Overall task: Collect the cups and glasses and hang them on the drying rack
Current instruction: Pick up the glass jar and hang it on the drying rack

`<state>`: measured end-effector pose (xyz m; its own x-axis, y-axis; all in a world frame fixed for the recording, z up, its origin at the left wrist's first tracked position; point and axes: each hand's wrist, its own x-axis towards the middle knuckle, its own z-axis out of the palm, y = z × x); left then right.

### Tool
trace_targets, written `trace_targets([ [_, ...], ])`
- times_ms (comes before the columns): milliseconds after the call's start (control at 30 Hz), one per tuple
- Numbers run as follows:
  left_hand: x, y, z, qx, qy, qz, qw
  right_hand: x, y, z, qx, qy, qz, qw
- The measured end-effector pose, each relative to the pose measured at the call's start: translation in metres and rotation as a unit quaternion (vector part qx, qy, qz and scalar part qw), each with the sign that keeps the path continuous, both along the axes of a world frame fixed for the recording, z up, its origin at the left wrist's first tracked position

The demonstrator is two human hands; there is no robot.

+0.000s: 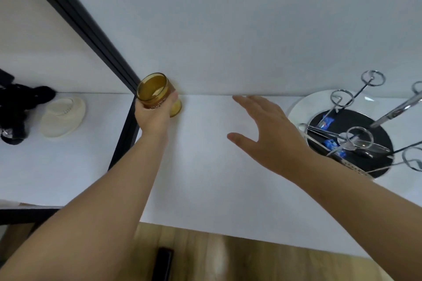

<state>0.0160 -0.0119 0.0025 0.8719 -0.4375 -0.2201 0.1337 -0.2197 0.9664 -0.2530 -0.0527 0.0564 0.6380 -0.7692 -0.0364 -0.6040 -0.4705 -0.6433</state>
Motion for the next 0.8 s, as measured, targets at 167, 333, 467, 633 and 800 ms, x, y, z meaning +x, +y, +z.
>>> trace_targets([
  [167,-0.063,0.007,0.04,-0.037,0.043,-0.089,0.994,-0.021,0.008,0.009,0.043,-0.067,-0.038,0.996],
  [333,-0.156,0.033,0.083,-0.087,0.108,-0.161,0.977,-0.057,0.02,0.032,0.071,-0.108,-0.058,0.99],
  [467,-0.219,0.052,0.102,-0.077,0.134,-0.193,0.969,-0.093,0.035,0.047,0.093,-0.157,-0.073,0.981],
  [633,-0.29,0.061,0.121,-0.1,0.168,-0.242,0.95,-0.15,0.058,0.054,0.112,-0.228,-0.128,0.959],
  [800,-0.353,0.067,0.135,-0.125,0.263,-0.271,0.918,-0.206,0.067,0.066,0.143,-0.296,-0.17,0.929],
])
